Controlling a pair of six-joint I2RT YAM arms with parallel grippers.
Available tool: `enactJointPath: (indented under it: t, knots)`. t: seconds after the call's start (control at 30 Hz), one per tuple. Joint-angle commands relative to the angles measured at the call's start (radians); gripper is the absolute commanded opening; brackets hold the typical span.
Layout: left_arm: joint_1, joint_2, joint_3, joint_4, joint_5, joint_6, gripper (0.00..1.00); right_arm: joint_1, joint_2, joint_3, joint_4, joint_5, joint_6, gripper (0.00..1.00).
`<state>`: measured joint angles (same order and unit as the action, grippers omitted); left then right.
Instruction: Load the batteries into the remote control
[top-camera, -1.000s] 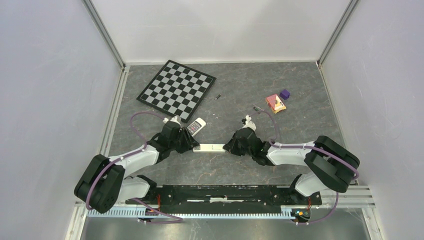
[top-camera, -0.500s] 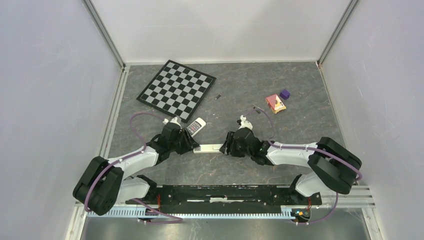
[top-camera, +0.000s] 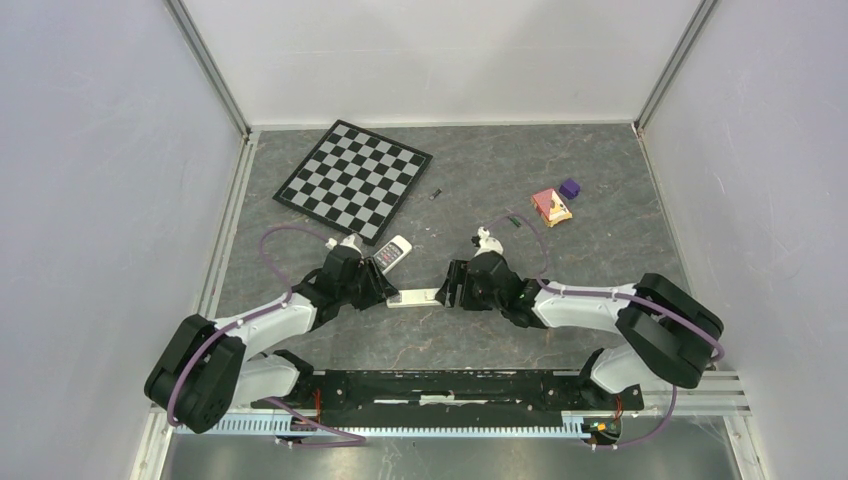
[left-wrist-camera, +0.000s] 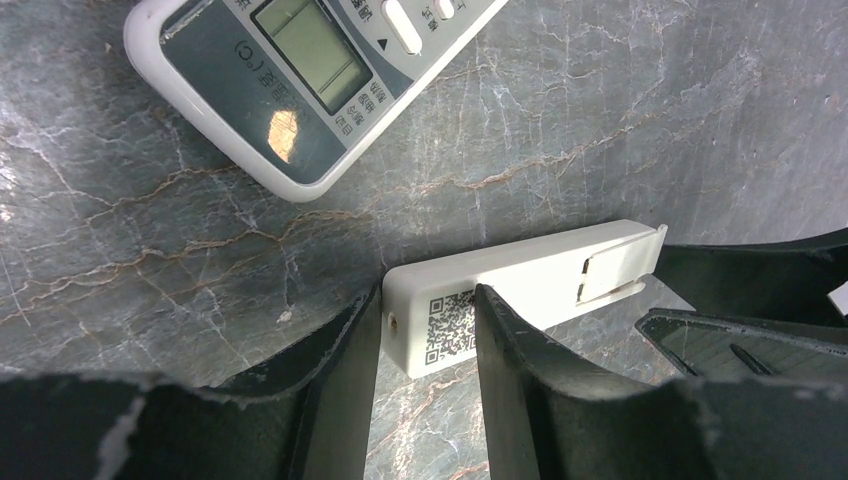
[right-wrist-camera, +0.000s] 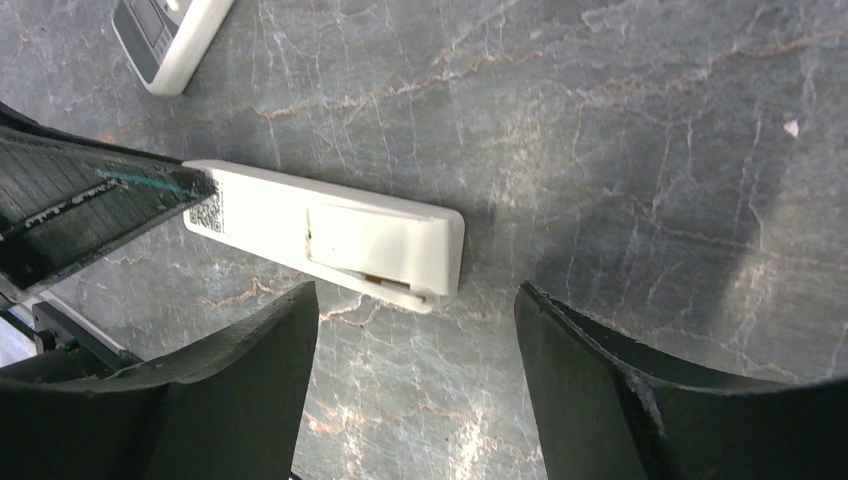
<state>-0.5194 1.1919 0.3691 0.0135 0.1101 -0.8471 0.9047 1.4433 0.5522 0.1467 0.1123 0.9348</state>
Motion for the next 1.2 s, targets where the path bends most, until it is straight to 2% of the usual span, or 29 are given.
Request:
enactJointPath:
  t: [0.0,0.17,0.27,0.6,0.77,1.1,1.17]
  knots:
    - [-0.006,0.005,-0.018,-0.095,-0.024,0.008,0.48,-0.013,0.063,0.024,-0.026,0.024,-0.049,0.77]
    - [-0.007,0.007,-0.018,-0.096,-0.026,0.006,0.48,-0.013,0.103,0.043,-0.02,0.023,-0.035,0.78]
    - [-0.007,0.009,-0.018,-0.097,-0.027,0.006,0.47,-0.013,0.113,0.04,-0.026,0.034,-0.017,0.75]
    - [-0.007,0.011,-0.024,-0.09,-0.024,0.003,0.48,-0.013,0.171,0.073,-0.178,0.063,0.0,0.58]
    - [-0.007,0.009,-0.027,-0.087,-0.023,-0.001,0.47,-0.013,0.165,0.038,-0.18,0.05,0.004,0.47]
    - [-0.007,-0.005,-0.036,-0.087,-0.033,-0.007,0.47,-0.013,0.128,0.019,-0.217,0.06,-0.01,0.38]
    - [-0.007,-0.007,-0.039,-0.087,-0.036,-0.007,0.47,-0.013,0.111,0.009,-0.218,0.058,-0.007,0.34]
